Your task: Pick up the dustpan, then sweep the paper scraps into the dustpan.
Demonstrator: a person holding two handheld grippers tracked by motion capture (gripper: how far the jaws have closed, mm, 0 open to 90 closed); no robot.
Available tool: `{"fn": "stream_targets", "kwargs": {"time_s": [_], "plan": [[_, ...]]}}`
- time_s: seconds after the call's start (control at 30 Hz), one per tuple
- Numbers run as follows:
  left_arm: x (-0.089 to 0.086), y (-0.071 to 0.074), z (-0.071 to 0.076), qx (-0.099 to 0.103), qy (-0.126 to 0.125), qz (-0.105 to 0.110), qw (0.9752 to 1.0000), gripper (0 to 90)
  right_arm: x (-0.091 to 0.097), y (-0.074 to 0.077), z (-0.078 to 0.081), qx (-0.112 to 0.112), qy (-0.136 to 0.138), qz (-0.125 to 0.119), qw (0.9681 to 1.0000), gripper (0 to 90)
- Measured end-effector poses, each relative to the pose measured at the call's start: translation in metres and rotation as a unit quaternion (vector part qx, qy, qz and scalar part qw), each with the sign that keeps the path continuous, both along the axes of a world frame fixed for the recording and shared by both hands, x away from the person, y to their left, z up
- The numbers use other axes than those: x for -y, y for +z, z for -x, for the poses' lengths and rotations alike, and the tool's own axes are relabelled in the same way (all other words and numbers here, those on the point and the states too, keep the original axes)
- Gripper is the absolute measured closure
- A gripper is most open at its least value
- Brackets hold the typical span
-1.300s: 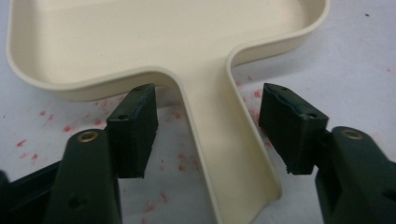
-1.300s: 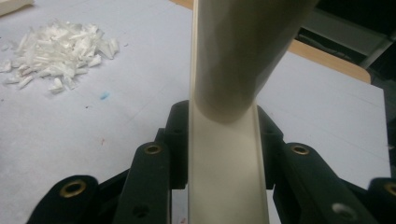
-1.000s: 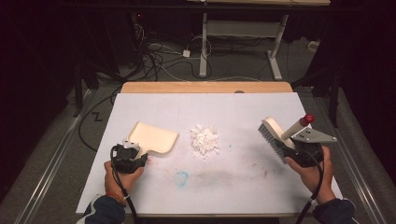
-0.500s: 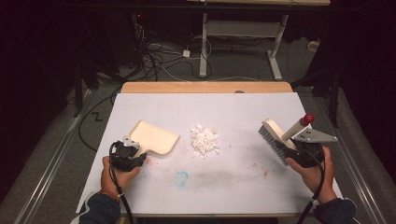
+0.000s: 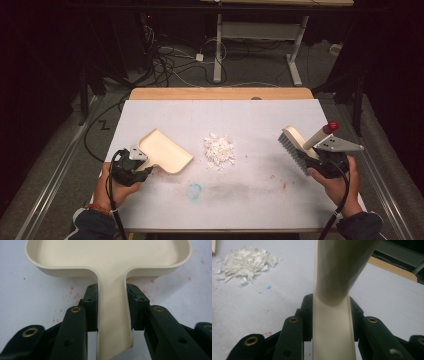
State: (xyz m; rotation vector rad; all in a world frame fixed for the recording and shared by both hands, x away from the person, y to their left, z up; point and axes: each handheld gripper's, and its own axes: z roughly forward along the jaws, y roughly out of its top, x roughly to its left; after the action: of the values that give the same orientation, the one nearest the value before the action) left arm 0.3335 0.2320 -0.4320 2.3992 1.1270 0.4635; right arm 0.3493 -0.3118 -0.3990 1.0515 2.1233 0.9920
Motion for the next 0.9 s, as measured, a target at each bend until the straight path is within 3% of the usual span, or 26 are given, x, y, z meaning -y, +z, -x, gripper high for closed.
{"fn": "stream_targets", "kwargs": {"time_s": [0.23, 0.33, 0.53, 0.73, 0.9], "plan": [[-0.001, 0.009, 0.009, -0.019, -0.035, -0.002, 0.9992, 63.6, -0.008, 0.004, -0.006, 0.006, 0.011, -0.003, 0.9999, 68.0], [0.001, 0.009, 0.010, -0.029, -0.047, -0.019, 0.9983, 63.5, -0.015, 0.005, -0.015, 0.006, 0.016, -0.005, 0.9998, 67.9], [0.003, 0.013, 0.007, -0.050, -0.075, -0.016, 0.9958, 63.5, -0.036, 0.004, -0.040, 0.012, 0.021, 0.022, 0.9995, 67.9], [0.013, 0.016, 0.006, -0.099, -0.121, -0.019, 0.9875, 63.4, -0.054, -0.001, -0.074, 0.008, 0.012, 0.032, 0.9994, 67.9], [0.019, 0.015, 0.001, -0.117, -0.129, -0.021, 0.9845, 63.3, -0.084, -0.010, -0.099, -0.004, 0.020, 0.059, 0.9981, 68.0]]}}
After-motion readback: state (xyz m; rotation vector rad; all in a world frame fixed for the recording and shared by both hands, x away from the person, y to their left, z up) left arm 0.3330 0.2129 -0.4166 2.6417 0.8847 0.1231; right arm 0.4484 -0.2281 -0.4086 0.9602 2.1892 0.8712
